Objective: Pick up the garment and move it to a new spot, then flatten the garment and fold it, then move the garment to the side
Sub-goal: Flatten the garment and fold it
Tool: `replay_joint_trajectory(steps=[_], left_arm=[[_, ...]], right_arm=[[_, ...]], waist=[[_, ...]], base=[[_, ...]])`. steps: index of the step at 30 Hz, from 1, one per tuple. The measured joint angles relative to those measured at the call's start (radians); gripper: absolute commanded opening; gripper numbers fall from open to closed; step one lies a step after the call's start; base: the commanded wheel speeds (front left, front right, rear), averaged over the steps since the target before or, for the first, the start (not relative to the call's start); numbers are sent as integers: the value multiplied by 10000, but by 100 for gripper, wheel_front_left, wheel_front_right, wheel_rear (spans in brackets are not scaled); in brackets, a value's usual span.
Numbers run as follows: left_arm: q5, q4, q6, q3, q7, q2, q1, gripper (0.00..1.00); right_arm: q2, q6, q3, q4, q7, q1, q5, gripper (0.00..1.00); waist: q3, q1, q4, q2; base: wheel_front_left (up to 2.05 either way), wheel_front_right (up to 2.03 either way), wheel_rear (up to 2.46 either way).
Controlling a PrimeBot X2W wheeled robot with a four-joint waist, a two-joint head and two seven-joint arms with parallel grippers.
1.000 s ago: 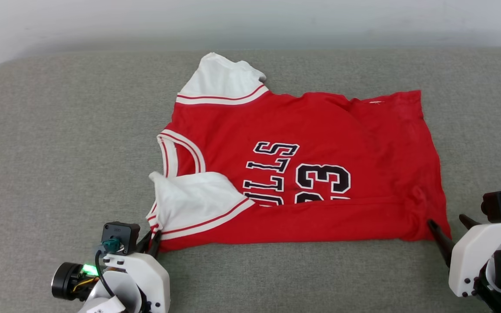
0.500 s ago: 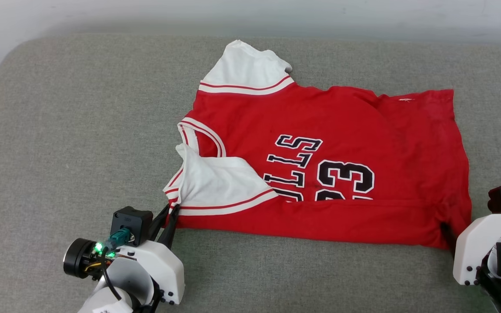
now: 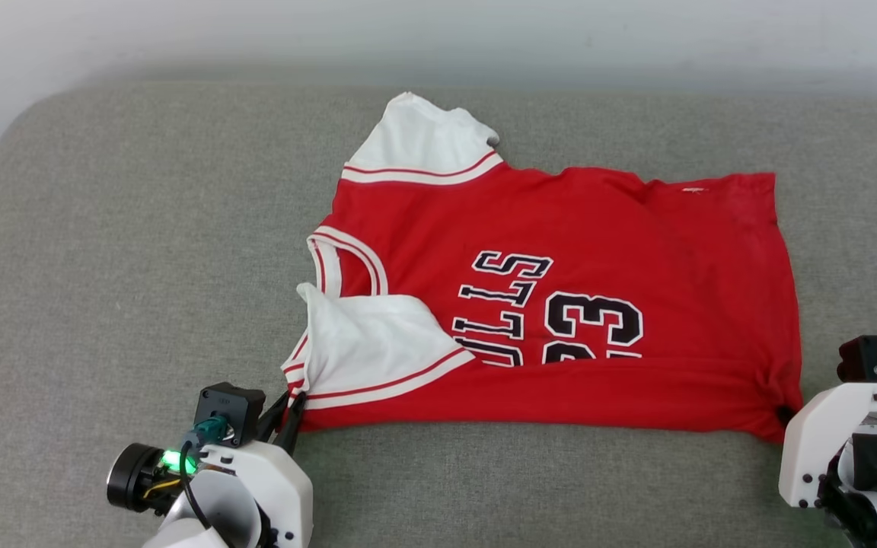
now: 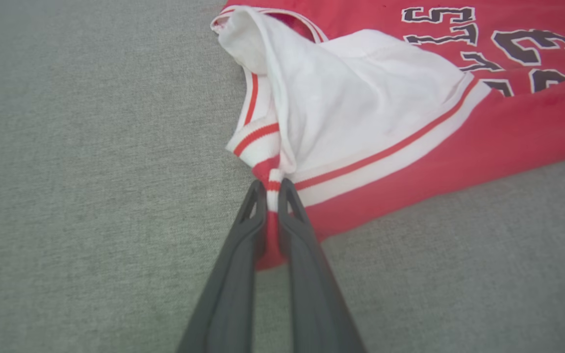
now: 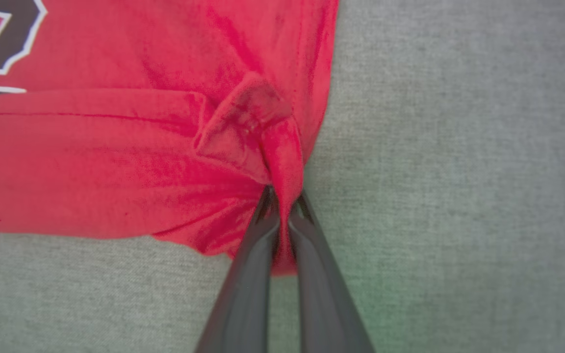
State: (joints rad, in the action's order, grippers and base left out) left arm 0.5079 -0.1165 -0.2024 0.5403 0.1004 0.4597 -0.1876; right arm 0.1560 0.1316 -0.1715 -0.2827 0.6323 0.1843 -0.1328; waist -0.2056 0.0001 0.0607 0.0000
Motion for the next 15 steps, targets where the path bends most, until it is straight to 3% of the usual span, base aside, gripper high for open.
replay_joint_trajectory(steps=[6, 15], left_arm=[[221, -198, 0, 19, 111, 63, 353, 0], [522, 12, -148, 25, 397, 368, 1261, 0]], right_arm=[[84, 0, 134, 40, -138, -284, -418, 0], [570, 0, 349, 1118, 777, -1458, -1189, 0]], waist=[[517, 0, -97, 0], [1428, -1, -164, 0]], base=[[0, 0, 0], [0, 0, 0]])
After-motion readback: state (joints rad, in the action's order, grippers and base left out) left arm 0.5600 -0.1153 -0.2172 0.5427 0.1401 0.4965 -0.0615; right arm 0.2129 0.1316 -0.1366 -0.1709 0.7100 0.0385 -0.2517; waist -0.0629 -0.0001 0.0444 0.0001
